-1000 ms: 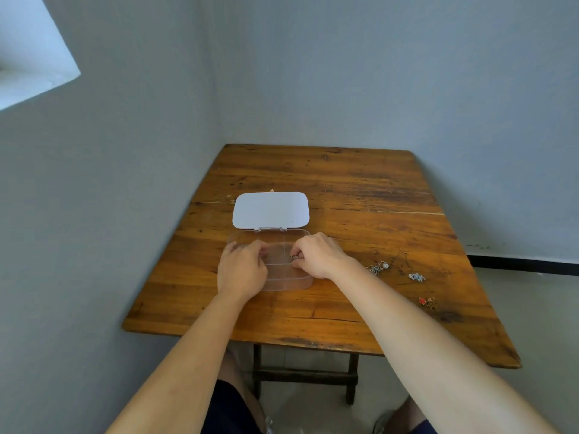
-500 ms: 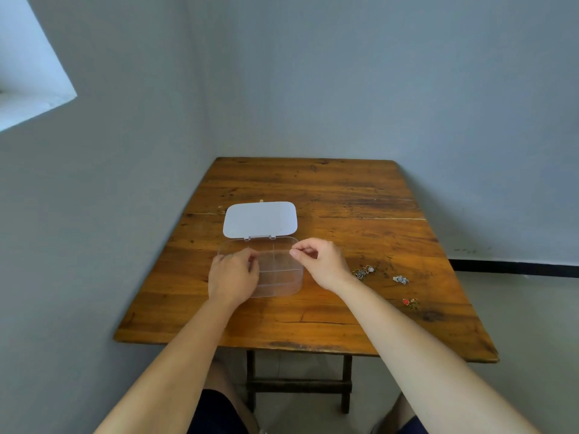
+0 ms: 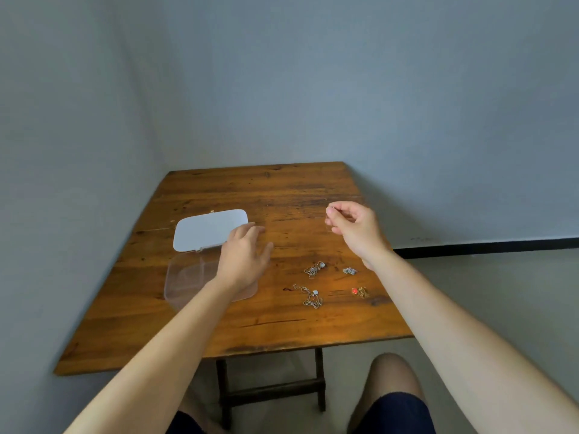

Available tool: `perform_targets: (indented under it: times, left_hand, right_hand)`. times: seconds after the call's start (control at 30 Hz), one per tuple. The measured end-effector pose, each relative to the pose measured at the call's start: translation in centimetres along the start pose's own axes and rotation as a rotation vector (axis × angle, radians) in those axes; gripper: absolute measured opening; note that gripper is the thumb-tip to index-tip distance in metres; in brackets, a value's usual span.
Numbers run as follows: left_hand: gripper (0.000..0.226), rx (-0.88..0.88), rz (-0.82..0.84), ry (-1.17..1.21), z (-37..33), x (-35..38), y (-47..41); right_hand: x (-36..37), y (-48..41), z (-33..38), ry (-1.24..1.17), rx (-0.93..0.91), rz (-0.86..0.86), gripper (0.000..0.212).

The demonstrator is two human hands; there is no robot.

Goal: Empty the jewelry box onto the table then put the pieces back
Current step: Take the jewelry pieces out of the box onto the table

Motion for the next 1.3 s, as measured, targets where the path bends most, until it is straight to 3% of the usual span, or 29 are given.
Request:
perform_targets:
  times: [0.17, 0.4, 0.67, 0.9, 1.3]
  left_hand:
    - [0.045, 0.078, 0.126, 0.053, -3.2, 4.2, -1.0]
    - [0.056, -0.026, 0.310, 0.048, -1.6, 9.2, -1.8]
    - [0.047, -0.017, 0.122, 0.017, -0.2, 10.2, -1.9]
    - [0.048, -0.024, 0.110, 0.028, 0.1, 10.5, -1.9]
    - [0.056, -0.047, 0.212, -0.019, -0.2, 10.4, -2.0]
  right_hand:
    - [-3.3, -0.4, -0.6, 0.010, 0.004, -0.057, 0.015]
    - [-4.0, -1.2, -3.9, 0.071, 0.059, -0.059, 0.018]
    - [-2.6, -3.4, -6.6, 0.112, 0.081, -0.034, 0.021]
    - [-2.4, -2.3, -11.1, 0.415, 0.142, 0.008, 0.020]
    - [-3.0, -0.8, -11.1, 0.357, 0.218, 0.135, 0.051]
Point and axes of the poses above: each hand's wrist, its own y-axis away from the middle knuckle, its own x-axis out of the palm, z = x × y, the point moved 5 cm from there along -y, towards the middle knuckle, and after that the axes turned 9 degrees about z, right-handed, at the moved point
